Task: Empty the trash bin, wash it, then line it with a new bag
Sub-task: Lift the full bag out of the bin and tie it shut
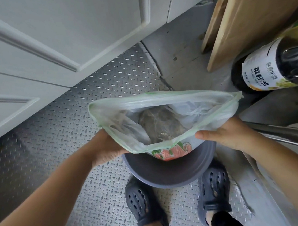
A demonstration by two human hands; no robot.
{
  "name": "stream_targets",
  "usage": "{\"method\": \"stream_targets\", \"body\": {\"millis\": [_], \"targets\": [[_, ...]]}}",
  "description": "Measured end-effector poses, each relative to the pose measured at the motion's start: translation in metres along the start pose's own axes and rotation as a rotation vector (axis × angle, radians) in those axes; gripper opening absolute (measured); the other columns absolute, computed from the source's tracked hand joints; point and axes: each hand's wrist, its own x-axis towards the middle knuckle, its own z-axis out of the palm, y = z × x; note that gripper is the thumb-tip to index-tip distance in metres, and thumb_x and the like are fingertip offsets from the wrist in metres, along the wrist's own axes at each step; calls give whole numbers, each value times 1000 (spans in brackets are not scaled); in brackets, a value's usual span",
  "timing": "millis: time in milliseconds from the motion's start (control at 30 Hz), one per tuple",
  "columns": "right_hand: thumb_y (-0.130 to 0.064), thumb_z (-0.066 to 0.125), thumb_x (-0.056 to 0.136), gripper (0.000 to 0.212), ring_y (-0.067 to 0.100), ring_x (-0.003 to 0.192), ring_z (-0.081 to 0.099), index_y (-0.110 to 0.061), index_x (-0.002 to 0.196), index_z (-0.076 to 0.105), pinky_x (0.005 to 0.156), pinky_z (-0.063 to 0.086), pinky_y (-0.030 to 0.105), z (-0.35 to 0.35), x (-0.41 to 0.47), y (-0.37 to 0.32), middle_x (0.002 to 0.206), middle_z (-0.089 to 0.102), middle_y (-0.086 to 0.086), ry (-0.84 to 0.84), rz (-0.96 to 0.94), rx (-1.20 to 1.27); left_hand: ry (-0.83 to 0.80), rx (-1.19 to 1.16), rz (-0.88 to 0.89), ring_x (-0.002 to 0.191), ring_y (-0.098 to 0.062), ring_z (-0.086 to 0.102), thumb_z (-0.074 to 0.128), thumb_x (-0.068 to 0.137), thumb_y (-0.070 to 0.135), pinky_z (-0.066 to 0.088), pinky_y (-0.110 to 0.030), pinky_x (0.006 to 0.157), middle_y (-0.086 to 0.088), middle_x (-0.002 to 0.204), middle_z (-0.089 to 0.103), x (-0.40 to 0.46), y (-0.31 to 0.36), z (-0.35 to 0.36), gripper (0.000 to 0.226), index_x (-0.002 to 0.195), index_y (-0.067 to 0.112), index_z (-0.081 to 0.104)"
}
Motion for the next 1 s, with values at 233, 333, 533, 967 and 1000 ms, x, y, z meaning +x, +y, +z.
{"method": "stream_targets", "body": {"millis": [233, 333, 533, 967, 1000], "targets": [[-61, 59, 87, 51, 17, 76, 62, -12, 73, 62, 79, 49, 26, 28, 16, -20, 71, 63, -3, 331, -339, -256, 395, -93, 90, 90, 8, 67, 74, 78, 48, 53, -17, 83, 20, 92, 75, 17, 19, 10, 42, 108, 20, 72], [-46, 50, 96, 46, 23, 88, 65, -6, 85, 68, 89, 49, 32, 42, 21, -31, 86, 68, 2, 452, -366, -260, 606, -287, 2, 78, -12, 69, 64, 76, 65, 59, -46, 81, 0, 80, 76, 25, 30, 25, 50, 89, 18, 73], [-35, 41, 102, 39, 12, 128, 55, -23, 133, 60, 113, 40, 39, 60, 10, -51, 132, 63, -3, 545, -307, 192, 868, -619, 95, 74, -7, 67, 59, 89, 49, 54, -25, 67, 11, 75, 72, 25, 42, 40, 26, 82, 29, 75], [-15, 58, 88, 26, 27, 102, 73, -6, 77, 79, 98, 53, 45, 59, -1, -56, 97, 76, 10, 512, 95, 1609, 839, -1236, 65, 93, -16, 75, 56, 100, 21, 60, -35, 84, -5, 93, 79, 12, 48, 46, 18, 102, 6, 65], [-10, 56, 88, 30, 24, 96, 75, -8, 66, 77, 96, 54, 45, 57, -1, -59, 87, 75, 7, 528, 72, 1641, 816, -1261, 42, 91, -17, 75, 56, 100, 21, 61, -38, 84, -6, 91, 79, 12, 49, 49, 18, 101, 6, 66]]}}
